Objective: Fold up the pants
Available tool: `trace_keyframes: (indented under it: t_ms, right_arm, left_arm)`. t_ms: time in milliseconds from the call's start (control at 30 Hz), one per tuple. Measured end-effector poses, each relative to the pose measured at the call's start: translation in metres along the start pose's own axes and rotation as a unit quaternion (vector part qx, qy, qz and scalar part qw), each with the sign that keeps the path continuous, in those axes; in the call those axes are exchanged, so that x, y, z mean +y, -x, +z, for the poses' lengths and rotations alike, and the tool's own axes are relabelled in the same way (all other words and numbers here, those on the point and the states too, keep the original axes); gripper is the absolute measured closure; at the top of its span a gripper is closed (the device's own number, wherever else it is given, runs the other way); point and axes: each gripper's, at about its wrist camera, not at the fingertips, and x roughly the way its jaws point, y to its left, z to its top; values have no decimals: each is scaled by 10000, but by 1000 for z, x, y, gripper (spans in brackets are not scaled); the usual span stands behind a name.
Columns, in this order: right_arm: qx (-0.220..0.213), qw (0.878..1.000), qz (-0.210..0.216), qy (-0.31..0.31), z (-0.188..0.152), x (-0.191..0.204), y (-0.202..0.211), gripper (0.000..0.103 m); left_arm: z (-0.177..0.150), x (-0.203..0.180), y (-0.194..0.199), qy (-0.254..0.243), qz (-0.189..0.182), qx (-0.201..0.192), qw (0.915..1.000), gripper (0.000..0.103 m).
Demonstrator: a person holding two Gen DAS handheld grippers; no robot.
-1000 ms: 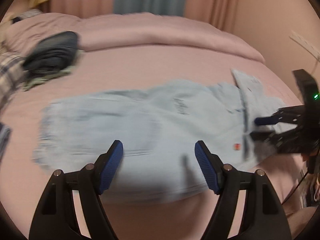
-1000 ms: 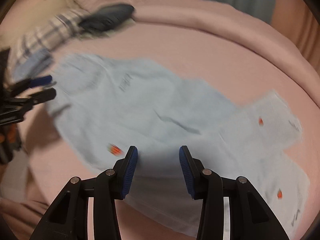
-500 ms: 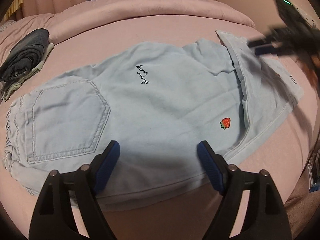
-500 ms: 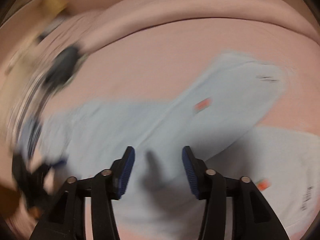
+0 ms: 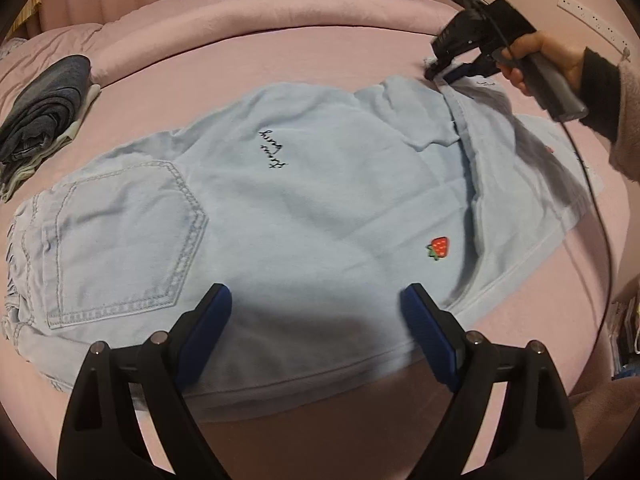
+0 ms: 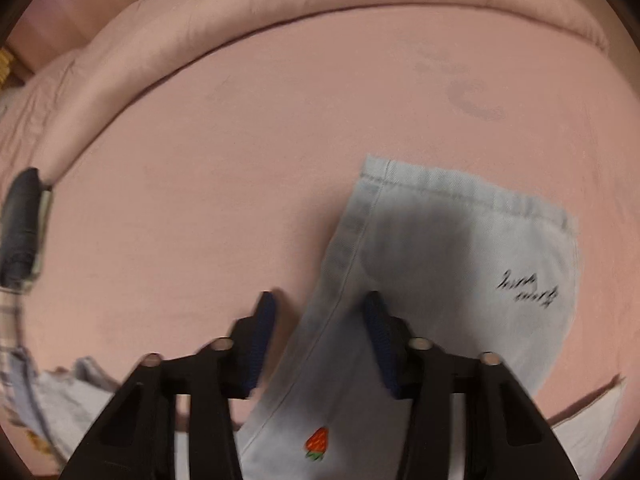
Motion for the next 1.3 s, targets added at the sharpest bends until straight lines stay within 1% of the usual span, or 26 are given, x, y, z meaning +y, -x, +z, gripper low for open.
trace_keyframes:
  t_ms: [33, 100, 167, 200, 300, 367, 400, 467, 500, 567, 633, 667, 767, 867, 933, 967, 1000, 1033, 1067, 1100, 1167, 1200, 1267, 1300]
  right_arm:
    - [-17, 10000, 65, -17, 0, -6, 2, 90]
    - [-128, 9987, 387, -302, -6, -25, 13, 94]
    - [-333, 9961, 648, -492, -15, -43, 28, 94]
    - [-498, 9931, 881, -594, -24, -54, 43, 95]
    - [-904, 9832, 1377, -782, -52, -79, 79, 95]
    - [-1159, 9776, 1519, -885, -70, -97, 101, 95]
    - [-1325, 9725, 1644, -984, -81, -108, 113, 95]
    - [-1499, 9664, 1746, -1144, -97, -122, 127, 95]
    - [-1628, 9616, 1831, -1240, -109, -133, 138, 95]
    - [-1753, 9561, 1890, -1392, -128, -149, 150, 95]
    - [-1856, 9526, 1854, -1542, -139, -153, 151, 95]
    - [-1864, 9509, 1848, -1643, -139, -148, 145, 95]
    - [-1897, 9427, 1791, -2078, -174, -169, 140, 95]
    - [-1831, 9335, 1759, -2533, -204, -185, 124, 95]
    - [-1626, 9278, 1813, -2826, -220, -196, 105, 95]
    - [-1566, 9237, 1870, -2956, -224, -202, 98, 95]
    - [-1506, 9163, 2018, -3113, -229, -208, 91, 95]
    - [-1503, 9132, 2078, -3167, -229, -207, 88, 95]
    - [-1502, 9096, 2124, -3239, -229, -209, 85, 95]
    - [-1513, 9072, 2181, -3265, -229, -211, 85, 95]
    - [-1641, 9039, 2272, -3232, -227, -209, 90, 95]
    - [-1720, 8999, 2377, -3227, -225, -209, 95, 95]
    - [-1822, 8909, 2576, -3268, -223, -209, 101, 95]
    - [-1841, 8898, 2654, -3222, -221, -208, 105, 95]
  left_arm:
    - [0, -2, 2, 4, -39, -29, 10000, 16]
    - [2, -8, 4, -32, -206, -84, 9997, 16]
    - [4, -16, 3, -96, -345, -116, 9993, 17]
    - [6, -21, 2, -156, -383, -127, 9991, 17]
    - [10, -39, -2, -396, -473, -181, 9979, 18]
    - [15, -50, -7, -535, -538, -197, 9969, 20]
    - [18, -58, -9, -620, -568, -213, 9962, 20]
    - [23, -70, -11, -740, -611, -278, 9950, 21]
    - [25, -77, -11, -823, -631, -327, 9941, 23]
    - [29, -90, -12, -972, -657, -366, 9924, 26]
    - [32, -100, -13, -1126, -656, -404, 9906, 26]
    - [33, -105, -12, -1170, -718, -411, 9897, 27]
    - [35, -112, -12, -1386, -900, -412, 9854, 26]
    - [33, -131, -15, -1823, -808, -383, 9792, 26]
    - [34, -140, -20, -1984, -765, -354, 9765, 27]
    - [36, -145, -22, -2032, -765, -363, 9755, 30]
    - [38, -148, -23, -2054, -785, -348, 9749, 32]
    - [40, -153, -24, -2078, -821, -338, 9741, 36]
    - [43, -157, -25, -2101, -857, -354, 9733, 43]
    - [45, -158, -24, -2122, -899, -359, 9724, 47]
    - [50, -165, -24, -2164, -1019, -337, 9704, 62]
    - [52, -168, -25, -2214, -1040, -307, 9691, 64]
    - [54, -171, -25, -2273, -1019, -277, 9681, 64]
    - [54, -170, -23, -2306, -996, -286, 9675, 64]
